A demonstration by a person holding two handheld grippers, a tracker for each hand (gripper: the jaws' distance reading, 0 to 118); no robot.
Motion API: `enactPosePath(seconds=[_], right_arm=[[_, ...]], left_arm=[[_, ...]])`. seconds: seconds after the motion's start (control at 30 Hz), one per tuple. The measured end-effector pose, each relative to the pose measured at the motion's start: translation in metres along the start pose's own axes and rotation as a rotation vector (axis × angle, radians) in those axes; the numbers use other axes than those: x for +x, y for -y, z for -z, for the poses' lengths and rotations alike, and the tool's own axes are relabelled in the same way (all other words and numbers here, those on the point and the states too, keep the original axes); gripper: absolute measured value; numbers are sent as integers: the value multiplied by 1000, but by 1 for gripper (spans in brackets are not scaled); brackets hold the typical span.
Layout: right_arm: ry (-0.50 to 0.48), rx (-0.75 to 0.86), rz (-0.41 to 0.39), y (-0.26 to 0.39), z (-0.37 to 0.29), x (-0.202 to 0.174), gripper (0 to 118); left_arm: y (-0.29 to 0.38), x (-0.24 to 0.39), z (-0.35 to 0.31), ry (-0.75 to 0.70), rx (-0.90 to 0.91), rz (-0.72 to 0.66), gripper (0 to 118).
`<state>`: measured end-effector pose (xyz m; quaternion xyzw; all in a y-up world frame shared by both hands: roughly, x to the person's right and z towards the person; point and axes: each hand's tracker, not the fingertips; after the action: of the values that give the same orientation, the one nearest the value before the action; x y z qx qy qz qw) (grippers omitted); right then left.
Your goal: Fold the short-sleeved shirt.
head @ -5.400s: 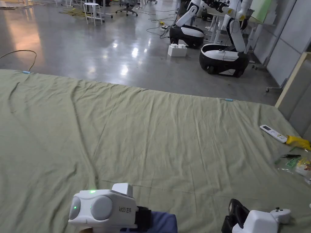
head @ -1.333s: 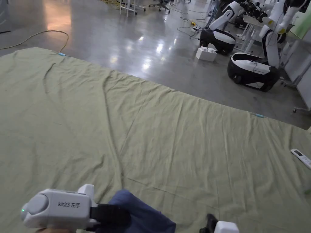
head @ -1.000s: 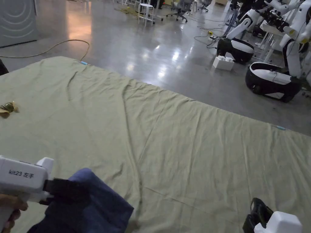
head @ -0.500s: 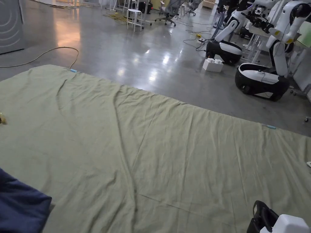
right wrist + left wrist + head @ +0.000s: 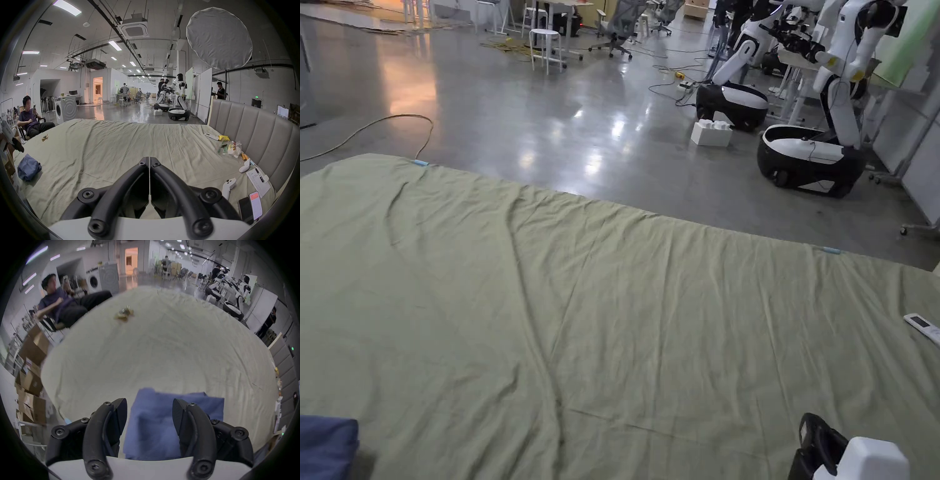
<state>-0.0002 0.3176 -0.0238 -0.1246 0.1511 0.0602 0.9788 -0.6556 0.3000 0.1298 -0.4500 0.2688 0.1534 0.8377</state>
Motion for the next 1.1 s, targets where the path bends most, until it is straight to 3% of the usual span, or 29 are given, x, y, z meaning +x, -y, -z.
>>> enactPosePath(seconds=[0.1,0.2,0.43,0.57,0.63,0.73,0.87,1.1], right_arm=[[-5,-9,28,2,-2,5,2],[-7,-8,35,5,-4,7,2],[-8,-26,64,15,-4,10,2],[-10,-39,71,20,1,9,2],[-10,-38,71,20,2,8,2],[-3,-32,69,17,4,7,2],[12,-11,82,11,4,7,2],[29,32,89,-1,3,5,2]], left_arm=[[7,23,-17,2,93,19,59],[26,51,-29,158,117,7,59],[95,158,-17,408,194,163,59],[132,245,-33,439,288,237,59],[141,272,-46,488,369,218,58],[139,304,-67,577,448,84,58],[135,342,-76,474,562,189,43],[133,370,-103,486,664,252,19]])
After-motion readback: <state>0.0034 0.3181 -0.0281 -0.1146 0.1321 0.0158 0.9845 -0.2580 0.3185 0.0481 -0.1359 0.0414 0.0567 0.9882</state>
